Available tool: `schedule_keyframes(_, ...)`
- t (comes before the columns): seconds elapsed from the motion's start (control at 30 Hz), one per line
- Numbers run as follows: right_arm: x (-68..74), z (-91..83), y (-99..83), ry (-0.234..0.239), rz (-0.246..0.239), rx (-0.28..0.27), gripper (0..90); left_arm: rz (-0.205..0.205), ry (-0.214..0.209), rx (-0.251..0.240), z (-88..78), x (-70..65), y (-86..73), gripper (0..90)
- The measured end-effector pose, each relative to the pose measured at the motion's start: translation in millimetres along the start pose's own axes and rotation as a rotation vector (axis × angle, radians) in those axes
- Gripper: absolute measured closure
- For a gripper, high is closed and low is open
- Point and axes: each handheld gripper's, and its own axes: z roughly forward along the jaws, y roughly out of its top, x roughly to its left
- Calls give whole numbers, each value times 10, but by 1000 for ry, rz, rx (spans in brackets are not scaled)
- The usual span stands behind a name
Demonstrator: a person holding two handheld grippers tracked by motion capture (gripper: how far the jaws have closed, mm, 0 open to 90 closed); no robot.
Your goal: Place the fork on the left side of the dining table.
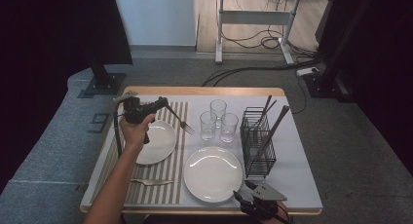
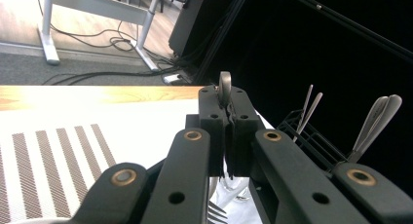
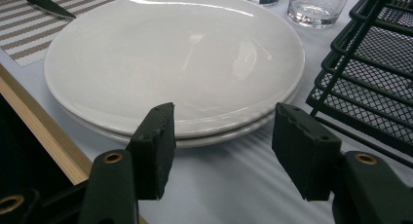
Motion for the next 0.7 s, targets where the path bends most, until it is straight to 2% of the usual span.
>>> schedule_keyframes(0.7,32,-15,-23,-17,-2,5,416,-11,22,-13,-115,139,43,874)
